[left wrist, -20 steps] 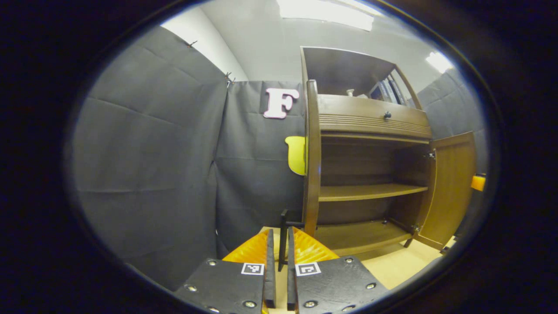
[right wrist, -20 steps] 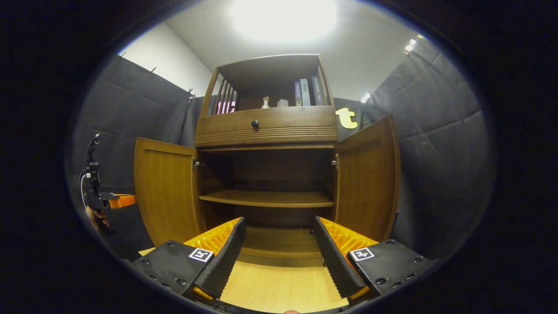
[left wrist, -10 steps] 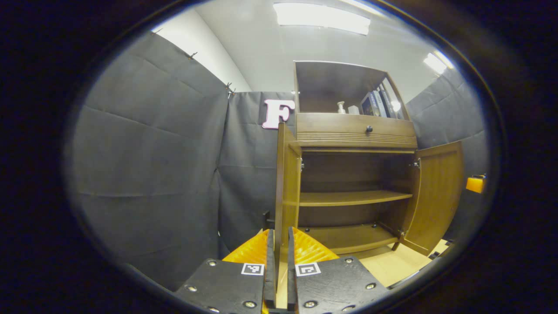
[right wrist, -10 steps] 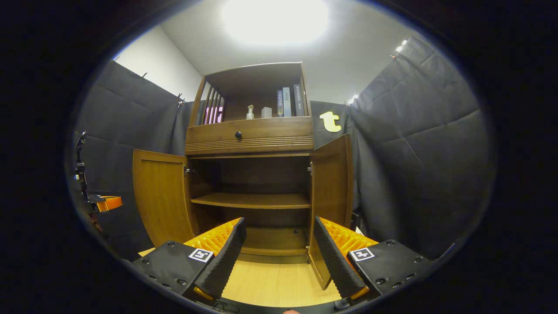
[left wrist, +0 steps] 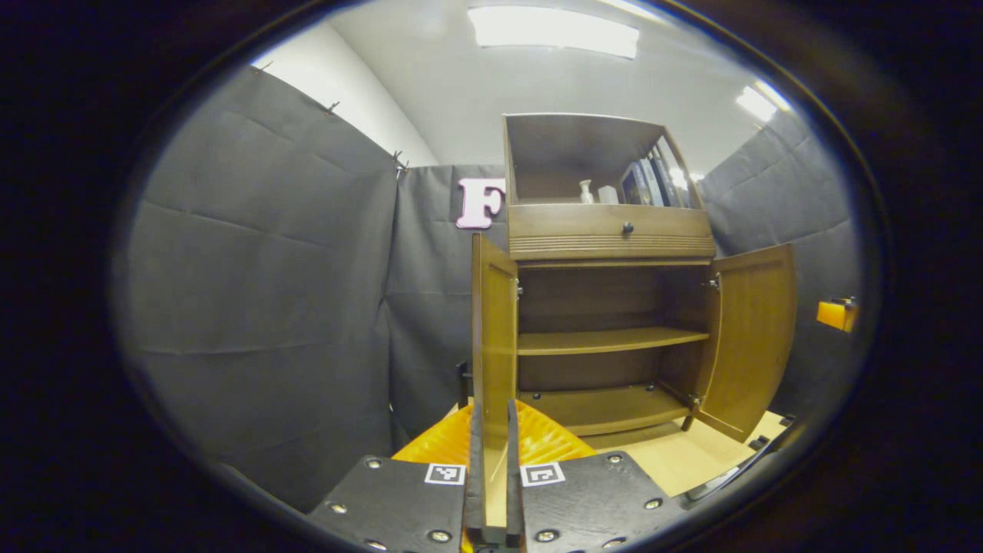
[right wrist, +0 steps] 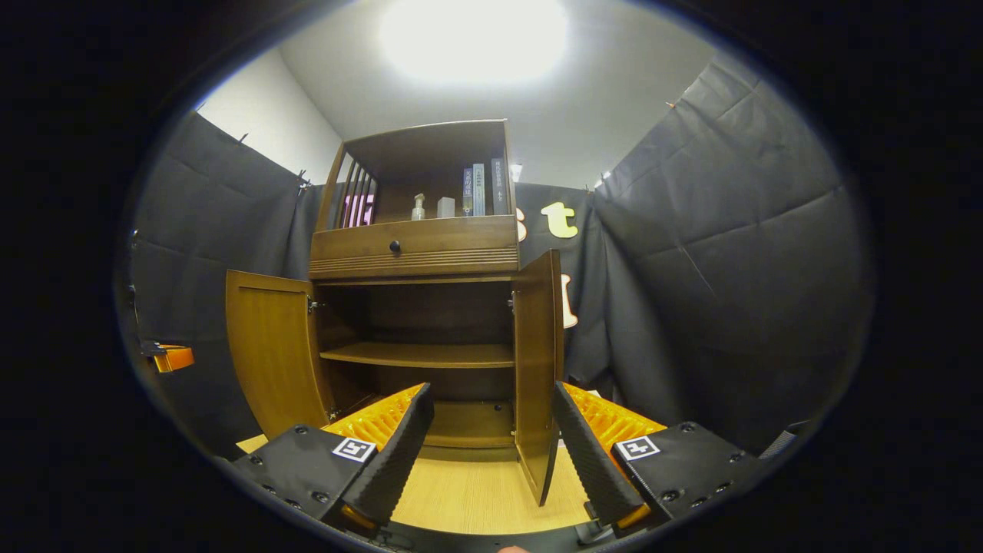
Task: Open the right door of the double-door shoe cabinet with the right hand, and open the left door with the left hand.
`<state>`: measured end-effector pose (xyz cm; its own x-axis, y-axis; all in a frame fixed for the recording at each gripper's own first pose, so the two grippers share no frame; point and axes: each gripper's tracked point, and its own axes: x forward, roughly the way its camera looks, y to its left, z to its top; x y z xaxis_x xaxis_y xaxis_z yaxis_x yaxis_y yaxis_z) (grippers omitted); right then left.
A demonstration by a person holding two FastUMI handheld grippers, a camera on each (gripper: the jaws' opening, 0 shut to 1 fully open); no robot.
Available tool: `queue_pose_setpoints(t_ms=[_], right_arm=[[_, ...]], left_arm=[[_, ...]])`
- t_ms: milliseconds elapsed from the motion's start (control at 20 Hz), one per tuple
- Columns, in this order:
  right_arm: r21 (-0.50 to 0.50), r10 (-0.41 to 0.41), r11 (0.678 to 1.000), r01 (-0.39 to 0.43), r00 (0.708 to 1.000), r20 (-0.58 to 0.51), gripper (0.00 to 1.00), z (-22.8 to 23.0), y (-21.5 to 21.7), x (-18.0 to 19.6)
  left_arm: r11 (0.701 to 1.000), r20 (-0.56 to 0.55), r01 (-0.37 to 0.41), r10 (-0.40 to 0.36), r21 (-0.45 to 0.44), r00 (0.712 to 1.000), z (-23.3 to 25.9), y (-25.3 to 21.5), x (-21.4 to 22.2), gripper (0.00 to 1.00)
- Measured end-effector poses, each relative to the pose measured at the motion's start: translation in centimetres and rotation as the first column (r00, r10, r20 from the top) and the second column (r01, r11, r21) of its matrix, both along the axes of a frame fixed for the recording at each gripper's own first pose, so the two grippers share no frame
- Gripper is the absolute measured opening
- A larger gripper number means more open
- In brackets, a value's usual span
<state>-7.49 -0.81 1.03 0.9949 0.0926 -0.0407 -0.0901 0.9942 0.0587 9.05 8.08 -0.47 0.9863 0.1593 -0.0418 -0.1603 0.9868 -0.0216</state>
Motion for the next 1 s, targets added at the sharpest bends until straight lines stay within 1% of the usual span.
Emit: queue_pose_setpoints(t_ms=[50,150,300,500,600,800,1000], right_arm=[[-0.002,-0.003,1.000,0.003,1.000,0.000,0.98,0.0,-0.2,-0.2],[-0.002,-0.007,1.000,0.007,1.000,-0.001,0.98,0.0,-0.7,-0.5],[-0.006,-0.012,1.000,0.012,1.000,-0.001,0.98,0.0,-1.1,-0.7],[-0.001,-0.018,1.000,0.018,1.000,0.005,0.98,0.3,-1.4,-0.9],[0.000,-0.020,1.000,0.020,1.000,0.003,0.98,0.3,-1.4,-0.8],[0.009,-0.028,1.000,0.027,0.999,0.018,0.98,0.7,-1.7,-0.8],[-0.003,-0.043,0.999,0.043,0.999,0.022,0.98,0.8,-2.1,-0.7]], left_arm=[[1.000,0.007,-0.002,0.002,0.002,1.000,0.3,-0.1,-0.2,0.16],[1.000,0.008,-0.015,0.015,0.009,1.000,0.3,0.2,-0.5,0.30],[1.000,0.001,-0.009,0.009,0.006,1.000,0.2,0.0,-0.8,0.52],[0.999,0.026,-0.028,0.028,0.026,0.999,0.8,0.6,-1.4,0.81],[0.999,0.033,-0.026,0.025,0.024,0.999,1.2,0.6,-1.5,0.92],[0.998,0.039,-0.048,0.047,0.027,0.998,1.5,1.2,-1.8,0.92],[0.997,0.050,-0.056,0.053,0.059,0.997,2.1,1.4,-2.1,0.92]])
